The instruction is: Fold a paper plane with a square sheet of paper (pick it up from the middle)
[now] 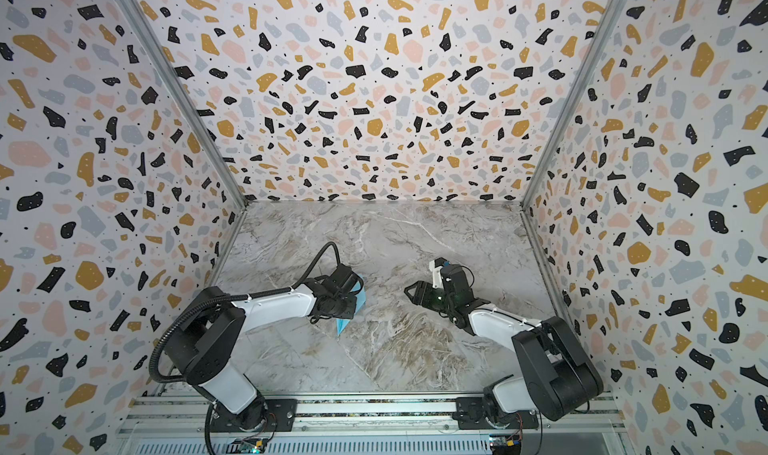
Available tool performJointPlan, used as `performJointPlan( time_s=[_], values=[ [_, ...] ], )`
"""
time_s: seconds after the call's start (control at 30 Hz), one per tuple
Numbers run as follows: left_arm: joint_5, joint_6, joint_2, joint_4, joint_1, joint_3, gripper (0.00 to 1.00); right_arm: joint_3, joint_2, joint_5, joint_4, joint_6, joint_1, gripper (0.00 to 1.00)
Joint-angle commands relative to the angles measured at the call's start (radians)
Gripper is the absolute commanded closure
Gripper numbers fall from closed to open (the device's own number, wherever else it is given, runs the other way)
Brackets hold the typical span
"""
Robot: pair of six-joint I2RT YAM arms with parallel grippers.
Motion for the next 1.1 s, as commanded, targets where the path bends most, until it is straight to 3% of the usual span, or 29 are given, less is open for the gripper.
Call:
performJointPlan(
  time_s=[0.0,0.47,0.57,0.83,1.07],
  values=[
    [-0.025,-0.016,0.012,0.053,0.002,0.083,0.90,0.034,-0.019,0.026,-0.036,-0.041,-0.024,0.36],
    [-0.091,-0.074,0.378,0.000,0.030,0.490,0.89,0.019,-0.056,0.017,-0.069,-0.094,-0.096,0.36],
    [-0.102,-0.076,0.421,-0.017,0.033,0.537,0.86,0.008,-0.059,0.010,-0.065,-0.096,-0.106,0.36],
    [-0.043,-0.093,0.458,-0.008,0.033,0.533,0.77,0.010,-0.060,0.016,-0.090,-0.107,-0.118,0.36],
    [-0.030,-0.118,0.346,0.015,0.035,0.540,0.65,0.110,-0.136,0.144,-0.240,-0.170,-0.126,0.28]
  ],
)
